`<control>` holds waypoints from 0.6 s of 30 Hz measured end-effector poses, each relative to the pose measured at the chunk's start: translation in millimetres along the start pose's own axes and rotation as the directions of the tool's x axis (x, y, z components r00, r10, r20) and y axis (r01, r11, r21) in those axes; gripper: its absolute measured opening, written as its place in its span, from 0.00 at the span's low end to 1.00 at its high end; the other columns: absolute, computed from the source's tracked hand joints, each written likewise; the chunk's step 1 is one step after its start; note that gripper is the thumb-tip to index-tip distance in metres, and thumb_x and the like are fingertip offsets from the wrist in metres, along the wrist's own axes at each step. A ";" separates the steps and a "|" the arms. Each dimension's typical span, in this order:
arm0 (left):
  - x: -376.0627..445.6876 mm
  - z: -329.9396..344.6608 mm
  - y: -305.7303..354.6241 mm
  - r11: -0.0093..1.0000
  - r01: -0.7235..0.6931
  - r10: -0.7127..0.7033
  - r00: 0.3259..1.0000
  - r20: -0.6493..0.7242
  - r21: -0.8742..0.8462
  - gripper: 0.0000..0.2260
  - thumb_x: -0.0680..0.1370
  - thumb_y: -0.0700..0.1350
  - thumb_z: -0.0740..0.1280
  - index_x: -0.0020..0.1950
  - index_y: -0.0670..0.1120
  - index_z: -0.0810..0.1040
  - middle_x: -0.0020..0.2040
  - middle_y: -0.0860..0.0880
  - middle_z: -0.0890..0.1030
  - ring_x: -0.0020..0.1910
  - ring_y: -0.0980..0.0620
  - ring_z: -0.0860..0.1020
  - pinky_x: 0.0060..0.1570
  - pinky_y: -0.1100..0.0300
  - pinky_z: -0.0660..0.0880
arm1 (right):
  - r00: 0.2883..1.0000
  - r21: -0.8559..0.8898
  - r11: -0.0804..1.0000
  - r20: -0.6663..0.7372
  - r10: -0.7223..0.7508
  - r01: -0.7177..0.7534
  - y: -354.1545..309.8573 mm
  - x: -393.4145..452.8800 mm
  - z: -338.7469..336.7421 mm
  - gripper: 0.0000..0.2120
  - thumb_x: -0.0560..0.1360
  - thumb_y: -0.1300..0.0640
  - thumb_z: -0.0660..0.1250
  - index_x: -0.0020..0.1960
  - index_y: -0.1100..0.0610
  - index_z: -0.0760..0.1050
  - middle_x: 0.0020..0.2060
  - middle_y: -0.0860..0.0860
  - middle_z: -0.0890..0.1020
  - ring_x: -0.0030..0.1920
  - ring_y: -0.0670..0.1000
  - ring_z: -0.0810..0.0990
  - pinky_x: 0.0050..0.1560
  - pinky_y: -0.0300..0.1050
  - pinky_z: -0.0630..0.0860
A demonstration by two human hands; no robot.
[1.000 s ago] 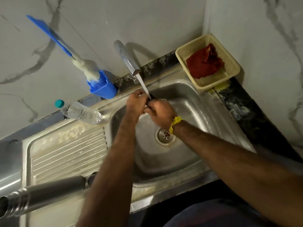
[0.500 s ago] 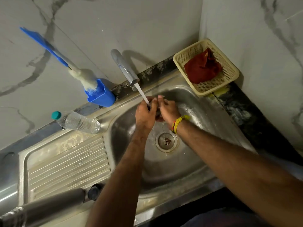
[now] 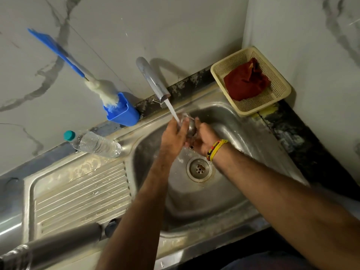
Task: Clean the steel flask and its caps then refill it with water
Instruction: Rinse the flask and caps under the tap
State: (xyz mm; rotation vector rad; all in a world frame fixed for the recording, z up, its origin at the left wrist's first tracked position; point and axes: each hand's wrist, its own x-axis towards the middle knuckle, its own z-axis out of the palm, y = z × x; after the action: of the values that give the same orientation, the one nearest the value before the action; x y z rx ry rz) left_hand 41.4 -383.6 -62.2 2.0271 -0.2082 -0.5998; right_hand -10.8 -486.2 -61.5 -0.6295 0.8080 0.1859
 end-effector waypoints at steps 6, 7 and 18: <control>2.7 -7.3 6.8 0.996 -0.060 0.064 0.996 -0.055 0.067 0.14 0.82 0.57 0.64 0.58 0.48 0.81 0.49 0.49 0.84 0.50 0.49 0.83 0.54 0.48 0.82 | 0.998 0.023 1.000 -0.057 -0.002 0.003 11.4 -0.4 8.9 0.24 0.84 0.42 0.53 0.53 0.60 0.76 0.36 0.57 0.79 0.29 0.52 0.76 0.29 0.42 0.71; -0.5 -2.7 6.8 0.985 -0.127 0.130 0.991 -0.017 0.119 0.14 0.80 0.58 0.68 0.58 0.50 0.80 0.49 0.52 0.84 0.49 0.52 0.83 0.53 0.51 0.82 | 0.998 0.040 0.999 -0.055 -0.008 0.010 7.7 3.1 8.8 0.22 0.84 0.42 0.53 0.55 0.59 0.77 0.37 0.56 0.80 0.29 0.51 0.77 0.29 0.40 0.72; -11.3 19.5 10.7 0.881 -0.102 0.159 0.983 -0.087 0.462 0.17 0.82 0.62 0.60 0.55 0.50 0.77 0.49 0.48 0.82 0.49 0.47 0.81 0.53 0.51 0.78 | 0.997 0.010 0.999 -0.074 -0.036 0.036 11.2 5.6 -6.1 0.17 0.82 0.45 0.61 0.51 0.57 0.80 0.39 0.54 0.82 0.32 0.50 0.81 0.29 0.40 0.77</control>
State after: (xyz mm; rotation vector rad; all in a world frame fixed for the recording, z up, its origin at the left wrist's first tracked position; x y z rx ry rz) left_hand 23.1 -399.7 -57.2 2.4715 -0.4438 -0.3586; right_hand -15.1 -481.3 -73.8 -0.6430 0.8676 0.1258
